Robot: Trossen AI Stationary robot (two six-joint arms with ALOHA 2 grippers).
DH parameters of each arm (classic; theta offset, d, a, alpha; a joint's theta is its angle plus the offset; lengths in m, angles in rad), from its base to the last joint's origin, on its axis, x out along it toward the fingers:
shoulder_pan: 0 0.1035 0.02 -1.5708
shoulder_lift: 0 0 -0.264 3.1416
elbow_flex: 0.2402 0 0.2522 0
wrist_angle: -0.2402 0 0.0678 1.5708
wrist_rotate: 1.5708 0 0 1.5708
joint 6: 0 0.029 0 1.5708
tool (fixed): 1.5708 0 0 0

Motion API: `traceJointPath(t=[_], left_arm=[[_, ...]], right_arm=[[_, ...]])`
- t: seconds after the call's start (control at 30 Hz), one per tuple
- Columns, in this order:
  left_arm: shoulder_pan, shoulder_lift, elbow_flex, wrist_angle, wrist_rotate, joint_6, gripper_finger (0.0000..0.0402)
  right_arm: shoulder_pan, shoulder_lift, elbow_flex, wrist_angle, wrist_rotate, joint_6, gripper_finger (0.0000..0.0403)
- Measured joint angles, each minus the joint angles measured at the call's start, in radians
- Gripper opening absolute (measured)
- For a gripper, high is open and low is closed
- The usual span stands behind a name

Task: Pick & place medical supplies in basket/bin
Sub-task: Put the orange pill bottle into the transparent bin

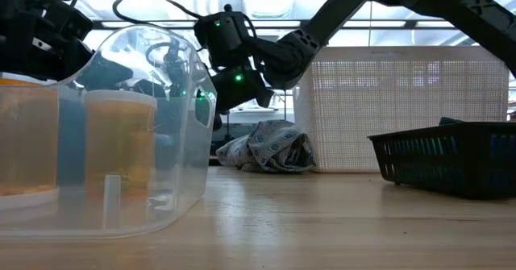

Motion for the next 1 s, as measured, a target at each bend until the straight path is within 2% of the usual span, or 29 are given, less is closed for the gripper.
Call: traceJointPath(t=[0.57, 1.0], left_arm=[[0.000, 0.000, 0.000, 0.000, 0.000, -0.001, 0.0026], [0.000, 0.000, 0.000, 0.000, 0.000, -0.004, 0.0026]], right_arm=[[0.016, 0.000, 0.000, -0.007, -0.025, 0.012, 0.0327], [0.007, -0.001, 0.000, -0.098, -0.022, 0.054, 0.0327]])
